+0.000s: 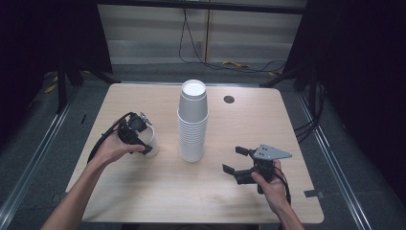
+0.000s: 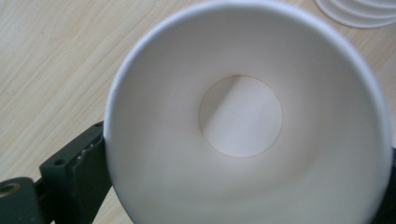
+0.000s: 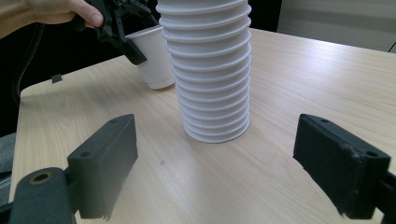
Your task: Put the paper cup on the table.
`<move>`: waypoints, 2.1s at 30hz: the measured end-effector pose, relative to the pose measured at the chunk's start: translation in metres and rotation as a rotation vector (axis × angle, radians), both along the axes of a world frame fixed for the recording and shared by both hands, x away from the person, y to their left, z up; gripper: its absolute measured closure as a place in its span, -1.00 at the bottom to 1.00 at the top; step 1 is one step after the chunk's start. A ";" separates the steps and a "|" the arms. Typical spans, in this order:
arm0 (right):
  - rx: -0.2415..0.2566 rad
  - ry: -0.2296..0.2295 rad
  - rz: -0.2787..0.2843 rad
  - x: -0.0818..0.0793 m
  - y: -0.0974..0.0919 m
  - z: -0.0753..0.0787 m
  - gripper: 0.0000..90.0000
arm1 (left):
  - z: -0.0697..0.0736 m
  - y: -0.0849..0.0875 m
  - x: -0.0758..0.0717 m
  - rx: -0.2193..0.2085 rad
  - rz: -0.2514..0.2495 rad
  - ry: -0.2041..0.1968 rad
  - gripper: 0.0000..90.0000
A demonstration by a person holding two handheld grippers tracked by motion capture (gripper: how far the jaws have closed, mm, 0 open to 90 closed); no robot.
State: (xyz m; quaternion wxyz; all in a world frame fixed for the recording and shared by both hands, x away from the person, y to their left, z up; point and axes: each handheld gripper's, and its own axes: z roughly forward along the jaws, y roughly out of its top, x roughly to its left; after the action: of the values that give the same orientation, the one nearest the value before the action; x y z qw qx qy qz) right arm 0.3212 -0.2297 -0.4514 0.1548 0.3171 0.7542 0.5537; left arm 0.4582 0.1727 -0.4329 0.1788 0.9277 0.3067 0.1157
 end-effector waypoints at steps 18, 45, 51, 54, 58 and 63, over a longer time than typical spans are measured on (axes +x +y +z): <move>-0.004 0.001 -0.007 0.000 -0.001 -0.002 -0.70 | -0.018 0.015 0.002 -0.066 0.034 0.026 -0.62; -0.026 0.015 -0.049 0.002 -0.006 -0.009 -0.70 | -0.024 0.045 -0.032 -0.354 0.070 -0.042 -0.61; -0.029 0.018 -0.054 0.002 -0.006 -0.010 -0.70 | -0.022 0.046 -0.045 -0.404 0.063 -0.125 -0.61; -0.025 0.015 -0.056 0.002 -0.008 -0.010 -0.70 | -0.023 0.047 -0.053 -0.414 0.070 -0.157 -0.61; -0.028 0.022 -0.062 0.003 -0.007 -0.012 -0.70 | -0.024 0.047 -0.062 -0.443 0.080 -0.173 -0.61; -0.034 0.019 -0.056 0.003 -0.006 -0.013 -0.70 | -0.028 0.044 -0.074 -0.465 0.069 -0.188 -0.61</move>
State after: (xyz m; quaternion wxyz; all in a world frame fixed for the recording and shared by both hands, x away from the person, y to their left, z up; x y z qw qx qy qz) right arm 0.3244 -0.2357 -0.4648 0.1684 0.3408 0.7559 0.5330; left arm 0.3846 0.2166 -0.4606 0.4110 0.8357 0.3387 0.1339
